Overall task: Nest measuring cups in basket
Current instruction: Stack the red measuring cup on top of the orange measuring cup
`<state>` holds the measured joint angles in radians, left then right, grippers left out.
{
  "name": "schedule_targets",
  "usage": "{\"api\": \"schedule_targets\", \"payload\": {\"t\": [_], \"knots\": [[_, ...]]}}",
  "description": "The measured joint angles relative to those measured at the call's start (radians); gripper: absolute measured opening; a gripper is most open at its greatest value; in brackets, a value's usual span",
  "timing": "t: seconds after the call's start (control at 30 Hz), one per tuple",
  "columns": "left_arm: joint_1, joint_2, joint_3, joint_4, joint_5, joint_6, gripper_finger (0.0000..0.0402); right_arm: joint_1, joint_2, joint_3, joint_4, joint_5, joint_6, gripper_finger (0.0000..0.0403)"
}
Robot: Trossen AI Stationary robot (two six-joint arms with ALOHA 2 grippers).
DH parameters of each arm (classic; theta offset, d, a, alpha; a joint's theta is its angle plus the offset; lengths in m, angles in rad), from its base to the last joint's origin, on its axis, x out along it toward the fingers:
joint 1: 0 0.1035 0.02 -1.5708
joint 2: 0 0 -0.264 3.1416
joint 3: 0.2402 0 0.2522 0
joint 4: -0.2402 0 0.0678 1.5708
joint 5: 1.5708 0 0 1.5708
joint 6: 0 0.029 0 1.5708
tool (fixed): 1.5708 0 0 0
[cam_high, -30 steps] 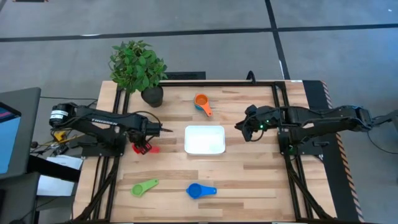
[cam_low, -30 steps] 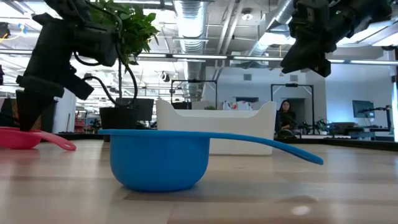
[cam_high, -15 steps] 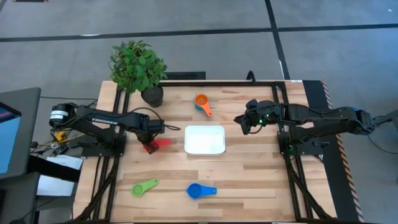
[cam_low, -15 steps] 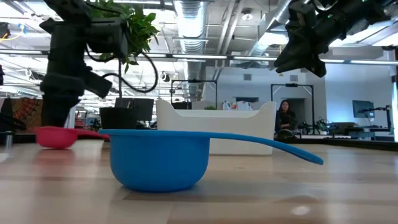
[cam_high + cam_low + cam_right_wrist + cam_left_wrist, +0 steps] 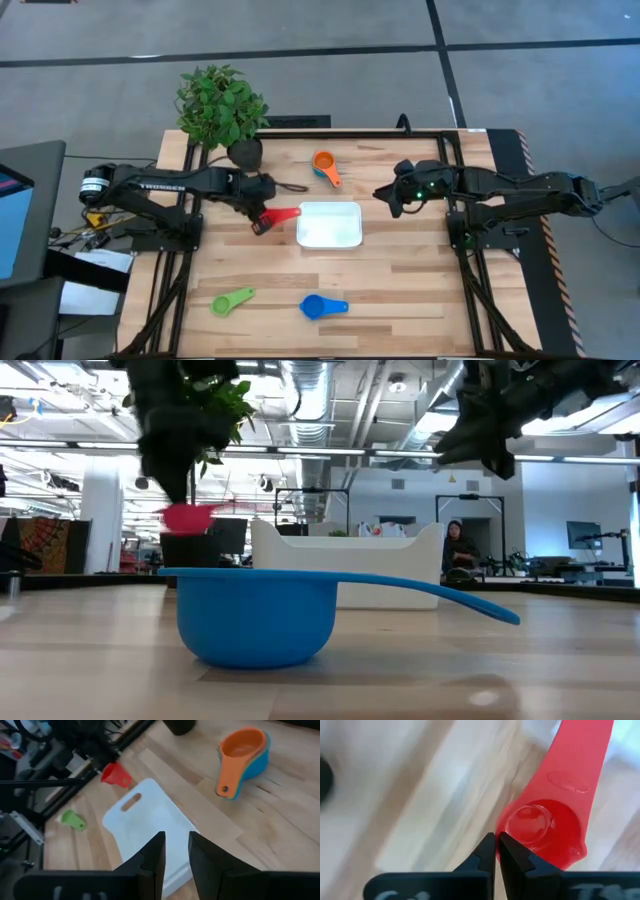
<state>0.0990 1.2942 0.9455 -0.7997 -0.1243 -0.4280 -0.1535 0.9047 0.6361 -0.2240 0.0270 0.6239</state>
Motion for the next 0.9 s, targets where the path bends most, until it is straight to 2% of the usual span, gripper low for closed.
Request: {"api": "schedule_targets", "payload": {"t": [0.1, 0.23, 0.43, 0.6, 0.7, 0.77, 0.9], "knots": [[-0.004, 0.0, 0.072, 0.004, -0.038, 0.065, 0.0, 0.0, 0.0, 0.0, 0.038, -0.014, -0.002, 0.0109], [-0.03, 0.0, 0.144, 0.033, -0.099, 0.192, 0.0, -0.015, 0.0, 0.0, 0.134, -0.107, 0.01, 0.0113], [-0.075, 0.024, 0.196, 0.205, -0.176, 0.373, 0.0, -0.078, 0.0, 0.025, 0.174, -0.233, 0.034, 0.015], [-0.078, 0.144, 0.307, 0.203, -0.207, 0.511, 0.0, -0.143, 0.053, 0.074, 0.168, -0.375, 0.034, 0.0195], [-0.079, 0.242, 0.412, 0.205, -0.214, 0.605, 0.0, -0.174, 0.138, 0.122, 0.175, -0.555, 0.034, 0.0212], [-0.08, 0.307, 0.496, 0.184, -0.219, 0.671, 0.0, -0.184, 0.21, 0.153, 0.176, -0.657, 0.034, 0.0215], [-0.08, 0.428, 0.672, 0.081, -0.241, 0.783, 0.0, -0.196, 0.32, 0.205, 0.175, -0.739, 0.022, 0.0205]]}}
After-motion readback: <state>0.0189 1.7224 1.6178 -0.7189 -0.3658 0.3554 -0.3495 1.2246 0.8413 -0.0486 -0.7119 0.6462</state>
